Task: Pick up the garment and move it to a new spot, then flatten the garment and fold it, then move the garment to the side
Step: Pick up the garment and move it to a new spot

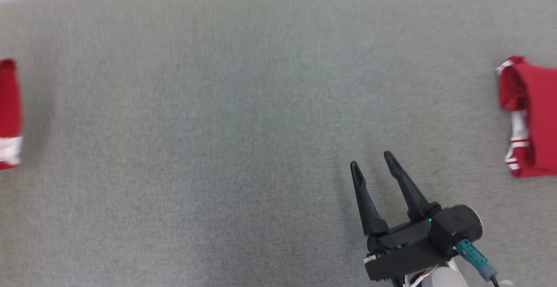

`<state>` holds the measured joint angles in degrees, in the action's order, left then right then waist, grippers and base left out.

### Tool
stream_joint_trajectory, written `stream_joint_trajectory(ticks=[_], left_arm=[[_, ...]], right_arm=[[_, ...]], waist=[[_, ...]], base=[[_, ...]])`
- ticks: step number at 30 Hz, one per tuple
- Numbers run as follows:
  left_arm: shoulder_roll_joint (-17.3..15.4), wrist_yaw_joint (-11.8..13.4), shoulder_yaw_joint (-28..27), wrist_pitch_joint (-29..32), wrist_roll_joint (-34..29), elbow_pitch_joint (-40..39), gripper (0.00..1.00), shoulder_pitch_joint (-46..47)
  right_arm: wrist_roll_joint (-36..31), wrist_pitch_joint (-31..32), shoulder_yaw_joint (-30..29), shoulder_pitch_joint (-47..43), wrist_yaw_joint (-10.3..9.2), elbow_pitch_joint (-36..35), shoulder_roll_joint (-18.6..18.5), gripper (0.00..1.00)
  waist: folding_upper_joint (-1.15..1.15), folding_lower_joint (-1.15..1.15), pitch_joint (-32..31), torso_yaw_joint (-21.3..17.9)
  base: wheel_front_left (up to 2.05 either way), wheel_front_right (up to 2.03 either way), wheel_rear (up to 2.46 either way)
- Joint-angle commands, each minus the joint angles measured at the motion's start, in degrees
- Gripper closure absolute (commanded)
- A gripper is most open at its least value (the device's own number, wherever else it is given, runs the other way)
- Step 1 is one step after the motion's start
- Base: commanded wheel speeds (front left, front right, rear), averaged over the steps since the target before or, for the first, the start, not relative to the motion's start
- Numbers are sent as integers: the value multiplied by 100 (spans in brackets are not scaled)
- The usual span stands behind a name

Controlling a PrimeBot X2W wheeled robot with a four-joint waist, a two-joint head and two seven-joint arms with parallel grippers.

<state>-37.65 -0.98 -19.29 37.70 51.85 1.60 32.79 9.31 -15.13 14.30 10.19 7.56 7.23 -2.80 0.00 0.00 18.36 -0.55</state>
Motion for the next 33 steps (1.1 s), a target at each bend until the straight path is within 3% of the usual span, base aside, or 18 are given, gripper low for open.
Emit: stream_joint_trajectory(ticks=[1,16,27,33], left_arm=[[36,35,89,65,-29,-203,100,103],[835,247,1447,570,141,-1486,100,548],[1383,318,2014,431,60,-1977,100,-310],[1670,246,2139,37,-24,-1710,100,-1221]], right_arm=[[57,2,16,-110,-17,29,-16,0],[317,2,132,-400,-17,104,-17,0],[394,2,152,-435,-17,33,-13,0],[473,2,156,-441,-17,16,-13,0]], waist=[[0,0,-594,-266],[0,0,-1265,-1473],[0,0,-1001,-2441],[0,0,-887,-2746]], base=[[0,0,0],[0,0,0],[0,0,0],[0,0,0]])
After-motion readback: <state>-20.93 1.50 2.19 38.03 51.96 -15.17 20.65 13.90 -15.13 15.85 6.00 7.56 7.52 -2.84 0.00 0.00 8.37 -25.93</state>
